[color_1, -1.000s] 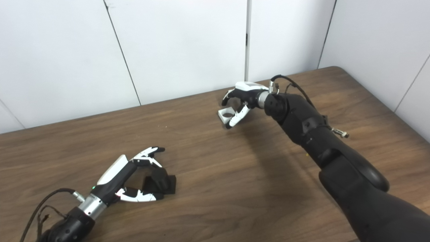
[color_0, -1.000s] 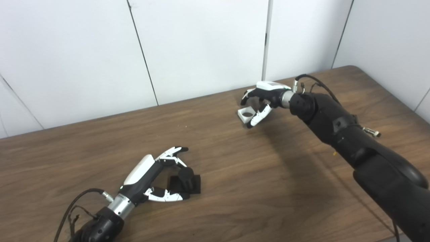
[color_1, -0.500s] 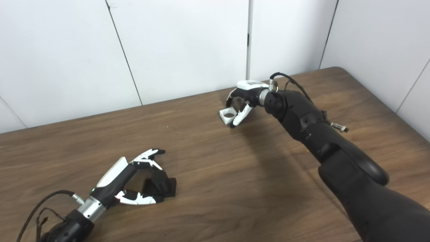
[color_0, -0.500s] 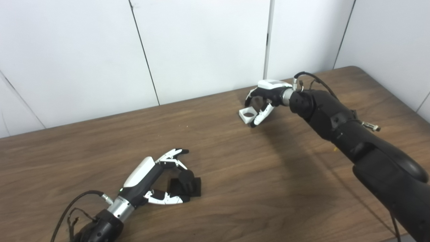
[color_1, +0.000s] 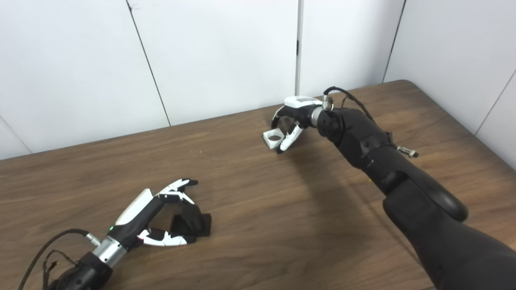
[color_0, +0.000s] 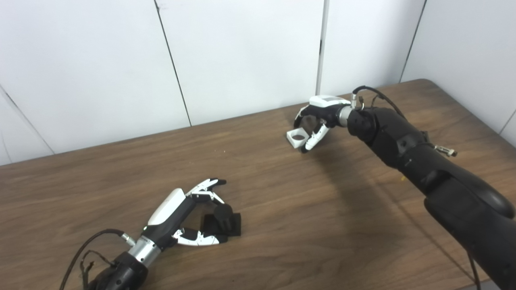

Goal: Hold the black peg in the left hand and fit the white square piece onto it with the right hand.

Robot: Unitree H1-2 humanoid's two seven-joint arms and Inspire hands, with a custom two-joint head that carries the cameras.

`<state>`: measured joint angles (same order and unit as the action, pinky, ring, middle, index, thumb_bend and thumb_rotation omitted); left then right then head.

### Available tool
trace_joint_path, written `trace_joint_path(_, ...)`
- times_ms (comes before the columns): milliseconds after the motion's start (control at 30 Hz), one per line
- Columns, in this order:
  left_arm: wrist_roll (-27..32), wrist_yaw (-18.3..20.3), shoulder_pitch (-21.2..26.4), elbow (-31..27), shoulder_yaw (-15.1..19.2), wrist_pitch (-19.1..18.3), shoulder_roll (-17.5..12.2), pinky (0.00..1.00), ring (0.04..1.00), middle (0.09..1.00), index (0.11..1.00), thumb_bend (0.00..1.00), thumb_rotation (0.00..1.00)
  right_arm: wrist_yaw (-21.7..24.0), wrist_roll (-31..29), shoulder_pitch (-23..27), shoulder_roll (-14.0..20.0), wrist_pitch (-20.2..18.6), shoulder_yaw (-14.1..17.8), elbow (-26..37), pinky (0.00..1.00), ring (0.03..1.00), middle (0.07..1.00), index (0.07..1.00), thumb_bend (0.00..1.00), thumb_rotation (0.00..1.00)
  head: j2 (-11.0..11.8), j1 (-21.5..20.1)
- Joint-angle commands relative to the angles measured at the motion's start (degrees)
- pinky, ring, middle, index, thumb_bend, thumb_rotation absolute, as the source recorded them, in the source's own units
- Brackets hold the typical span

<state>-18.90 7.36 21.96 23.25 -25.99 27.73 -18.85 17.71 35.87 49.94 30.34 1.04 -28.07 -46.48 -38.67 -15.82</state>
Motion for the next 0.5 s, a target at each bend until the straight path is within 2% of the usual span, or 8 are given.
trace_joint_path(0,-3.57,3.41,-4.99,2.77,-1.81,-2.65,-1.36,0.86,0.957,0.919,0.494,0.52,0.07,1.75,2.48,-0.49,0.99,-0.90,-1.71,-1.65,0.87,0.932,0.917,0.733,0.73,0.33,-0.06,0.08)
trace_joint_path(133,-3.61,3.42,-4.84,2.93,-1.84,-2.22,-1.34,0.86,0.956,0.919,0.494,0.52,0.07,0.64,2.31,-0.50,0.16,-0.17,-2.40,-2.13,0.86,0.936,0.918,0.716,0.72,0.33,-0.17,0.12)
trace_joint_path(367,-3.26,3.83,-4.95,2.38,-1.70,-3.01,-1.24,0.87,0.959,0.921,0.494,0.52,0.07,-2.25,0.87,-0.29,-0.65,1.68,-1.45,-3.39,0.86,0.909,0.886,0.636,0.72,0.26,-0.29,0.22)
trace_joint_path(400,-3.21,3.89,-4.98,2.30,-1.67,-3.17,-1.23,0.88,0.960,0.922,0.494,0.52,0.07,-2.63,0.73,-0.28,-0.69,1.99,-1.28,-3.57,0.86,0.906,0.880,0.552,0.60,0.20,-0.28,0.24)
trace_joint_path(467,-3.29,3.80,-5.00,2.42,-1.67,-2.94,-1.20,0.87,0.959,0.921,0.494,0.52,0.07,-3.26,0.56,-0.27,-0.64,2.31,-1.10,-3.81,0.85,0.905,0.872,0.501,0.53,0.16,-0.30,0.32)
